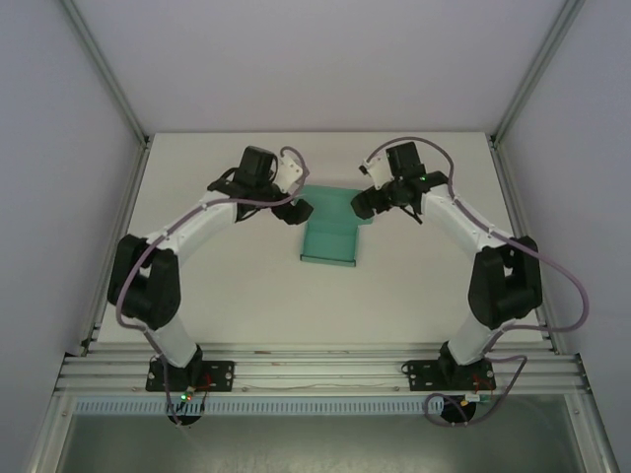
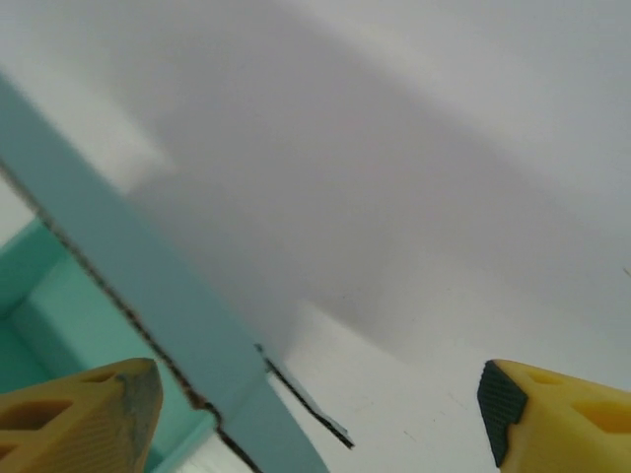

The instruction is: Assemble paper box

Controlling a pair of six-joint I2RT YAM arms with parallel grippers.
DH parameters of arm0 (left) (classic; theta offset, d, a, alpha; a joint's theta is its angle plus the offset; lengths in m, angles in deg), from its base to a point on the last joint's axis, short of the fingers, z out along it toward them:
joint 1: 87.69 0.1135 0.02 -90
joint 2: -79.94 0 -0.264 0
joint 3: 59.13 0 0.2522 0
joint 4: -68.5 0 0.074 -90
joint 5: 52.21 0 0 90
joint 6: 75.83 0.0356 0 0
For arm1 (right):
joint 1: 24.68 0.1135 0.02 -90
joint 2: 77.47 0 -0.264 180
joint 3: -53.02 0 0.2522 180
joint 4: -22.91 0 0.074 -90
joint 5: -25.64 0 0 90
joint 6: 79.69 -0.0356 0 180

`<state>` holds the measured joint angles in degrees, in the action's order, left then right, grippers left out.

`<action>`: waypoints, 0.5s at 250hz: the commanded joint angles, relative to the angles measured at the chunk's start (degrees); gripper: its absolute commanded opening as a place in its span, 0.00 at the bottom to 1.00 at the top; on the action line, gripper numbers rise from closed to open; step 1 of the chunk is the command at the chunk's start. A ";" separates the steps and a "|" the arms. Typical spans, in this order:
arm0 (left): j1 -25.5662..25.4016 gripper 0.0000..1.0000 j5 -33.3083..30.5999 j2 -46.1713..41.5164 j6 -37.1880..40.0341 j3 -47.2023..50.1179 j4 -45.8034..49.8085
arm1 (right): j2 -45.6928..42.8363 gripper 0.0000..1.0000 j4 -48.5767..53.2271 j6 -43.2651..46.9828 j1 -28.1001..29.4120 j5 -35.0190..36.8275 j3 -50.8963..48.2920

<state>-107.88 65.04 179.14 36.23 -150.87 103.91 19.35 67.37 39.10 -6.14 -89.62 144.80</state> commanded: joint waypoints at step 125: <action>0.59 0.40 2.36 12.28 14.93 -17.14 20.11 | 5.98 0.38 11.66 9.52 -1.67 -5.13 6.20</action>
<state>-107.79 66.39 191.09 50.07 -166.60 121.44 24.88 76.94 48.94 -7.64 -95.06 149.28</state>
